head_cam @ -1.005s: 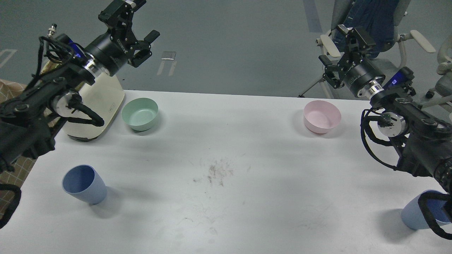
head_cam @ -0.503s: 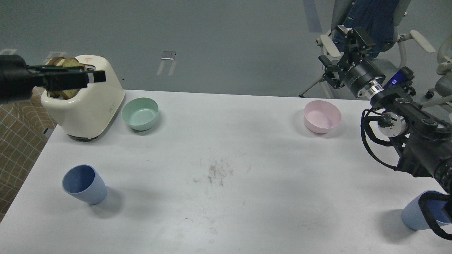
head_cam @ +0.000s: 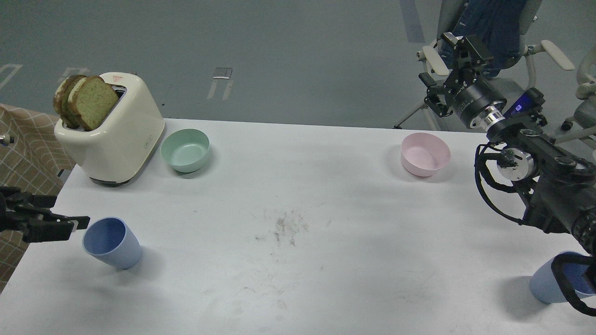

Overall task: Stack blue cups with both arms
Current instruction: 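Reach the left hand to the blue cup nearest it and grasp it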

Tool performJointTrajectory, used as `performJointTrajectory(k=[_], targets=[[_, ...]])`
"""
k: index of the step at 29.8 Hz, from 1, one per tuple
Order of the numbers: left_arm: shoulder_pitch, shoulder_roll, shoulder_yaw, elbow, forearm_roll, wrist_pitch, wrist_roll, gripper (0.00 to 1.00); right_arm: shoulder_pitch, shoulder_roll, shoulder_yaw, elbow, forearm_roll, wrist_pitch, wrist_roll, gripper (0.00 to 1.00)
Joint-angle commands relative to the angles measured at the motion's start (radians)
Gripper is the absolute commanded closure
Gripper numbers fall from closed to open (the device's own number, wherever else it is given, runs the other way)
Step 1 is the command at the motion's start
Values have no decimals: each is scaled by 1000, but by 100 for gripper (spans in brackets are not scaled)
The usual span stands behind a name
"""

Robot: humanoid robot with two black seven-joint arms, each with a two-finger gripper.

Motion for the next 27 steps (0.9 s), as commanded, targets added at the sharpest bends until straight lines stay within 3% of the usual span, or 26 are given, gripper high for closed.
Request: performJointTrajectory(k=[1,12,14,18,21,22,27], targets=[[2,-51,11,59,-2,4,0,5,0,-2,0,0,0,0,0,0],[20,-140,60,159,-5,7,0,19,-5,-3,0,0,0,0,0,0],[28,-148,60,175,-5,15,0,25,-5,-3,0,0,0,0,0,0],[40,-155,60,180,-11,21,0,51,-5,-5,-2,-2,0,0,0,0],[42,-154,60,180,-11,23,0,93,-5,-5,0,0,0,0,0,0],[42,-154,60,180,-10,23,0,100,-5,-5,0,0,0,0,0,0],[40,-148,60,174,-5,23,0,100,-5,-6,-2,0,-2,0,0,0]])
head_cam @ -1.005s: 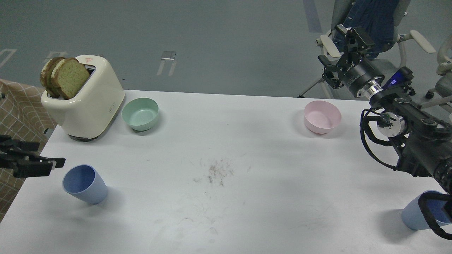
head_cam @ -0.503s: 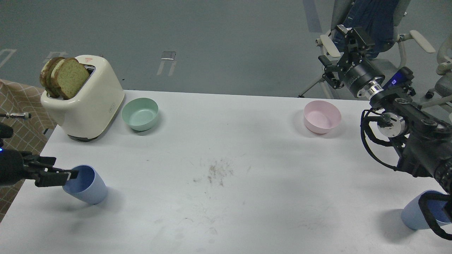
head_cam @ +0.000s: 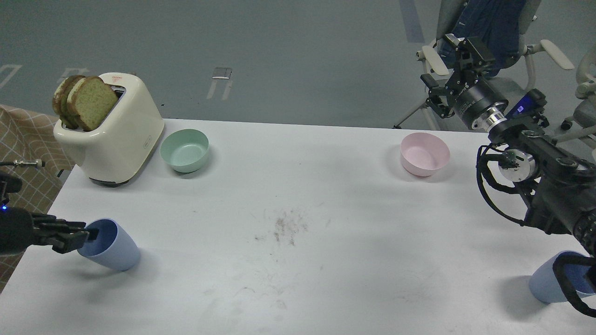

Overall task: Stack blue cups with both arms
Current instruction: 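Reach the left hand to the blue cup nearest it and grasp it, then lift the blue cup with the left hand and carry it to table center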

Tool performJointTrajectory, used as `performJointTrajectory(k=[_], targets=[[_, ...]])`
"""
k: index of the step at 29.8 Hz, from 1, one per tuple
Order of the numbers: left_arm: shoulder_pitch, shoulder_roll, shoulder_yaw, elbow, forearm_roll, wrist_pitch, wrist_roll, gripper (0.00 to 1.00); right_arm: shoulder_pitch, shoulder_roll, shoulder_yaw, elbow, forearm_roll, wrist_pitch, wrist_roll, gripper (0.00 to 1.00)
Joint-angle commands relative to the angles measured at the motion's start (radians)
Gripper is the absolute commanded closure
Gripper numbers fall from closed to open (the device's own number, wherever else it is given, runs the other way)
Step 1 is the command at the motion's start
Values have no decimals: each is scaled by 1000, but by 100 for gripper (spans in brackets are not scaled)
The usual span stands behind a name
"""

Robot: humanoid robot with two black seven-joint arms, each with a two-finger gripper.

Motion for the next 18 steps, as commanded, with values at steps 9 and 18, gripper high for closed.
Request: performJointTrajectory(k=[9,18], targets=[[-62,68,-57,-144,14,-1,0,100,11,-5,1,-1,-1,0,0,0],[-381,-68,-64,-215,187,-93,0,100,127,-11,-5,-9,-11,0,0,0]])
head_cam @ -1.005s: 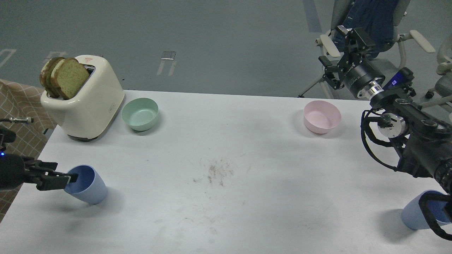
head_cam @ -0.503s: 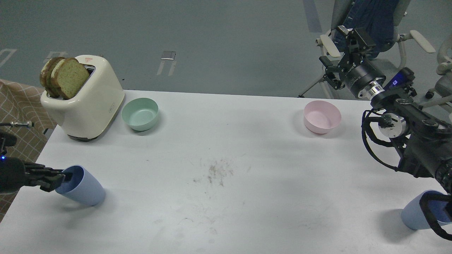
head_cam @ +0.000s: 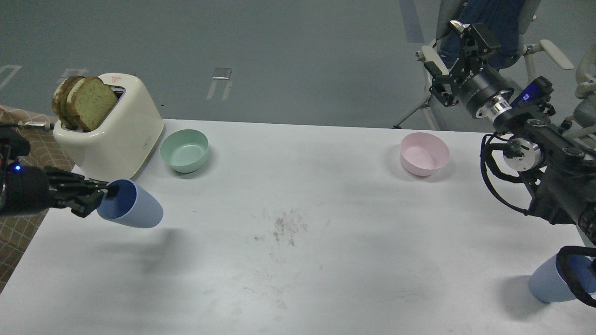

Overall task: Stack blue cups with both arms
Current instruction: 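Lift the blue cup with the left hand and carry it to table center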

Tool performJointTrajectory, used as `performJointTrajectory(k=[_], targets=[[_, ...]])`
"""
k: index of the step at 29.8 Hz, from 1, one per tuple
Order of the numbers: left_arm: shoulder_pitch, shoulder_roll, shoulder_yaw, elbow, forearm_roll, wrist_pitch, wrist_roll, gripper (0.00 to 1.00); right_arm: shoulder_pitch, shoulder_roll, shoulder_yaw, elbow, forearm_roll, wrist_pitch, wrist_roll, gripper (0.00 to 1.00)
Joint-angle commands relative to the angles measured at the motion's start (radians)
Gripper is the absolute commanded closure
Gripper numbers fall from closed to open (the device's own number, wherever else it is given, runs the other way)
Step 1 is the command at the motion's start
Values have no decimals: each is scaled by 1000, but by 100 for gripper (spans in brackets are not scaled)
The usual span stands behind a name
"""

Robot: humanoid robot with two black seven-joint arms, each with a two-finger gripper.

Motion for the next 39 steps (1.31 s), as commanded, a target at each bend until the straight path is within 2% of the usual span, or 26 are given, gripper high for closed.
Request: performJointTrajectory(k=[1,4,5,9,11,12,17,22,26,28,31,39], targets=[[-116,-120,2,-5,45,-82,0,100,54,2,-4,-5,-10,0,0,0],[-212,-281,4,1,50,-182,0,100,118,8,-53,-7,-13,0,0,0],[-225,-312,4,2,50,-187,0,100,131,9,-71,-5,-13,0,0,0],[-260,-479,4,47,50,-187,0,100,220,11,-170,-4,-10,0,0,0],[-262,-600,9,83,51,-187,0,100,241,11,-182,-4,-10,0,0,0],[-262,-601,9,84,51,-187,0,100,241,11,-182,-4,-10,0,0,0],[-260,-823,15,146,112,-187,0,100,260,11,-184,-5,-10,0,0,0],[-262,-1024,18,281,224,-187,0,100,248,9,-185,-5,-10,0,0,0],[-265,-1098,24,364,300,-187,0,100,246,6,-185,-5,-10,0,0,0],[-292,-1128,74,393,318,-187,0,100,245,6,-185,-4,-10,0,0,0],[-346,-1147,169,397,315,-187,0,100,245,6,-185,-4,-10,0,0,0],[-391,-1167,237,426,309,-187,0,100,234,9,-185,-2,-10,0,0,0]])
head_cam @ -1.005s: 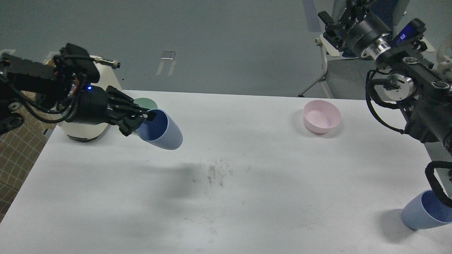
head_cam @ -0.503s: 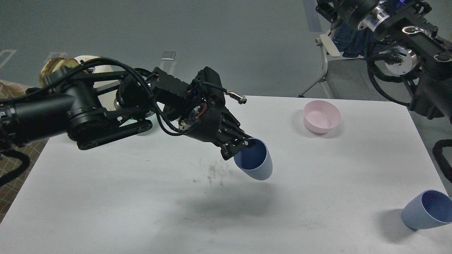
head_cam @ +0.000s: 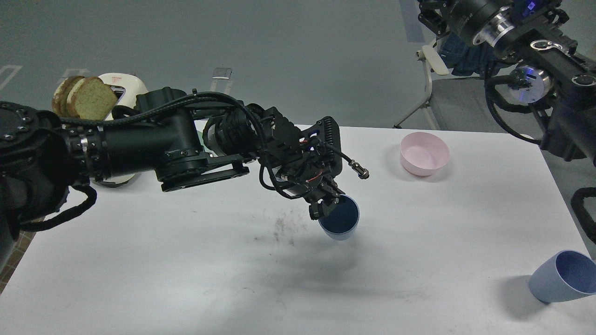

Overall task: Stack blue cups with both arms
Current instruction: 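Lift the blue cup with the left hand and carry it to table center, then set the blue cup upright at center and release with left hand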

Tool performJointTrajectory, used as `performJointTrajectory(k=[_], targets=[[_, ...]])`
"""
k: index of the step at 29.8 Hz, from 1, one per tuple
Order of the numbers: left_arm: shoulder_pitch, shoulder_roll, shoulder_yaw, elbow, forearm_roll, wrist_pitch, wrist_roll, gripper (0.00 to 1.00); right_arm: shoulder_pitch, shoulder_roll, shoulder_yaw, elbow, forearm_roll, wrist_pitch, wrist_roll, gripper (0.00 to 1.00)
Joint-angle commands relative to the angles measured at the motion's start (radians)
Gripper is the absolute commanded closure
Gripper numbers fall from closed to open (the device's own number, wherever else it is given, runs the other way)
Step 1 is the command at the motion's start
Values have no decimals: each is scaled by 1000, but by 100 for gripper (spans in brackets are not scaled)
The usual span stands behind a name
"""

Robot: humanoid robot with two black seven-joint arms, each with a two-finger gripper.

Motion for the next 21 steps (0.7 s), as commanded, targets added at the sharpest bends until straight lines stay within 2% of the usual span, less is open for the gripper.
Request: performJointTrajectory(k=[1,15,17,18,21], targets=[[-5,-2,12,8,-6,0,0,100,-6,3,0,2,0,0,0,0],[23,-1,12,11,-75,0,0,100,-20,-2,0,6,0,0,0,0],[23,-2,11,22,-107,0,0,57,-20,-2,0,6,0,0,0,0],[22,-2,11,22,-119,0,0,51,-21,-4,0,6,0,0,0,0],[22,-2,12,23,-143,0,0,44,-22,-7,0,6,0,0,0,0]])
